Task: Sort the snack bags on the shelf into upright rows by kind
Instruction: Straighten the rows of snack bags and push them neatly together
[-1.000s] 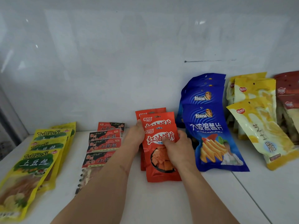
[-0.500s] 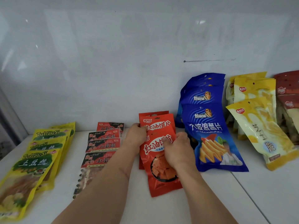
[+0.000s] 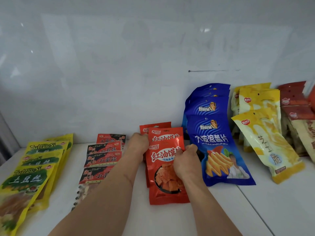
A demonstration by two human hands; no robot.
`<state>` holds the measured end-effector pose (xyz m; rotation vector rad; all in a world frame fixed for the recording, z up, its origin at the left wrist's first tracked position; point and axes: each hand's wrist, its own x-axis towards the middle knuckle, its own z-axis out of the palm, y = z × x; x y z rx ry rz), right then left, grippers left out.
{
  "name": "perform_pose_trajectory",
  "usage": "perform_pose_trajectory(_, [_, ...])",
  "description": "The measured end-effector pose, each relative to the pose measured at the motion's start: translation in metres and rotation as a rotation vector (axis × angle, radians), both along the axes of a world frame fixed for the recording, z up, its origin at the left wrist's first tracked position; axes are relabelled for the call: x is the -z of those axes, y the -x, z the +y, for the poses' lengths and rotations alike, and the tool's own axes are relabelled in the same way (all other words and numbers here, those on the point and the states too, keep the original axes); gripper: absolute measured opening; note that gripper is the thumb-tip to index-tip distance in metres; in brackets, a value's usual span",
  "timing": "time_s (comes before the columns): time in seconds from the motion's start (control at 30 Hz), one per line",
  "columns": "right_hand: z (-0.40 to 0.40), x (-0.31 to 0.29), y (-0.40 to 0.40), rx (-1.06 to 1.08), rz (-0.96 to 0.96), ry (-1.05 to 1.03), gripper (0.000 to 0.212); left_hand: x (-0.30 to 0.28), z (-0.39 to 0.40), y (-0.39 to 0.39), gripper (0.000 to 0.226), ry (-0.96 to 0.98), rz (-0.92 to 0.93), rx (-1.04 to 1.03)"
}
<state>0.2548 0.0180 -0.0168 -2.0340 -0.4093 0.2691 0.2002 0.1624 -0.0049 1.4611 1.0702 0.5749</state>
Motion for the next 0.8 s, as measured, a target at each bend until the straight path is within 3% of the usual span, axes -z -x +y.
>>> perform_pose_trajectory(0.3, [-0.007, 0.003, -0.004, -0.01, -0.09, 0.021, 0.011, -0.002, 0.006, -0.002, 0.022, 0.249, -0.146, -0.06])
perform_pose_trajectory(0.53, [-0.02, 0.002, -0.001, 0.008, -0.15, 0.007, 0.011, 0.008, 0.021, -0.001, 0.021, 0.186, -0.137, -0.067])
perform_pose_trajectory(0.8, [-0.033, 0.001, 0.003, -0.095, -0.081, 0.098, 0.015, -0.004, 0.015, -0.001, 0.02, 0.309, -0.208, -0.087])
